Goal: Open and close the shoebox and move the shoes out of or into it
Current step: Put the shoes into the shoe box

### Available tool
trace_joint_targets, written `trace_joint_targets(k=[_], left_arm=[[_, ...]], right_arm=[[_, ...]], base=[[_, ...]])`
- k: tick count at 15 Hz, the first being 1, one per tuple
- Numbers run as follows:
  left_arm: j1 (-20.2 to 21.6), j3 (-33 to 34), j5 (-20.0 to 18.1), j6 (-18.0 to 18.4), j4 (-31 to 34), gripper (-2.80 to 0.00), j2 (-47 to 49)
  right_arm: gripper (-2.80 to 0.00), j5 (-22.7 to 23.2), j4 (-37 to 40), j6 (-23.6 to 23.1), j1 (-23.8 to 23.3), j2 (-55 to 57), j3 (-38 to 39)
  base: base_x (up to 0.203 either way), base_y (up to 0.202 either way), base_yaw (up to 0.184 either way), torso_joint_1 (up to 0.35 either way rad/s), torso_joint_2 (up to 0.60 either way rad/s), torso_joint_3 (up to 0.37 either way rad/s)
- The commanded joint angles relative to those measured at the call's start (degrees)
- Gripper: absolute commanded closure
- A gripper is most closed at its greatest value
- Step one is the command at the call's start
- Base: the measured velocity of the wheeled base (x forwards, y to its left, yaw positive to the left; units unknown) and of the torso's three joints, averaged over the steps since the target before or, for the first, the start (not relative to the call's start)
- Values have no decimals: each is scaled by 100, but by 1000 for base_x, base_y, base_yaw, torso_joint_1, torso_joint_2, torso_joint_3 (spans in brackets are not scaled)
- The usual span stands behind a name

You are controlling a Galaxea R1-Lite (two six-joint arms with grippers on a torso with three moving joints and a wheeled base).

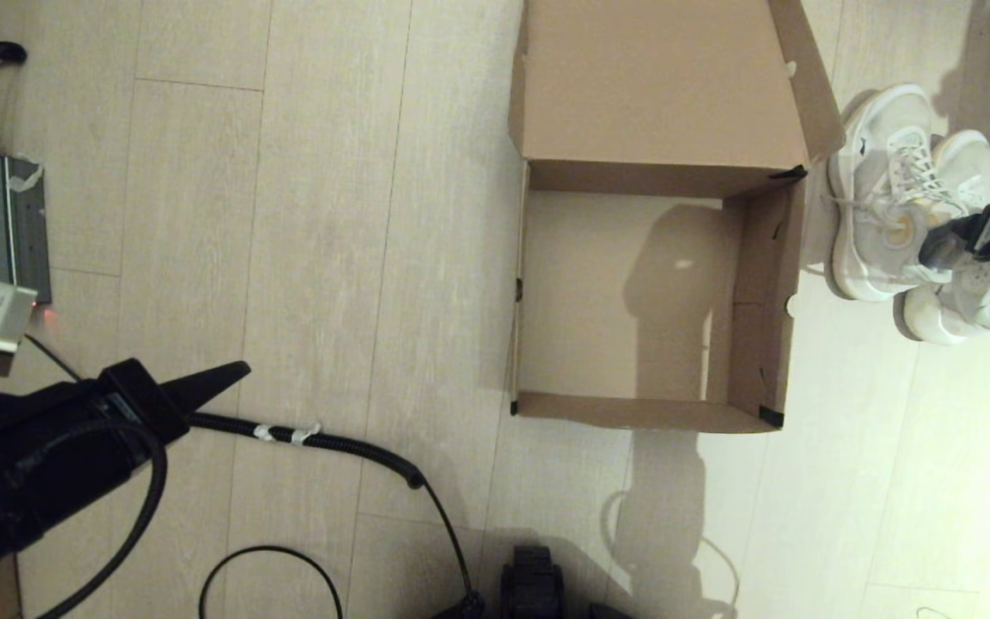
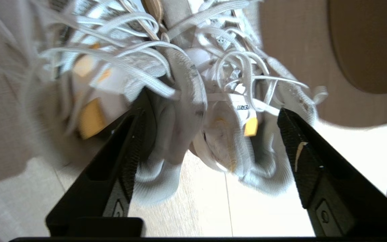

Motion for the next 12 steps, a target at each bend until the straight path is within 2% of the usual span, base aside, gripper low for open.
trace_joint_targets(k=[1,5,6,9,12], left_arm=[[5,-13,-3,-10,-22,0,-85],[-3,-22,-10,16,6,0,-137],[-4,-30,-38,17,-22,0,-137],[-4,-120,-433,67,-22,0,-91],[-13,-153,-451,307,-22,0,-73]], right_arm=[[-280,3,-1,6,-52,-236,64],[-280,238,-31,150,-291,93,33],[-280,371,-35,290,-356,183,8],[-280,980,-76,549,-630,488,-147],[-280,1330,-638,856,-666,769,-174]], base=[[0,0,0,0,0,0],[0,0,0,0,0,0],[0,0,0,0,0,0],[0,0,0,0,0,0],[0,0,0,0,0,0]])
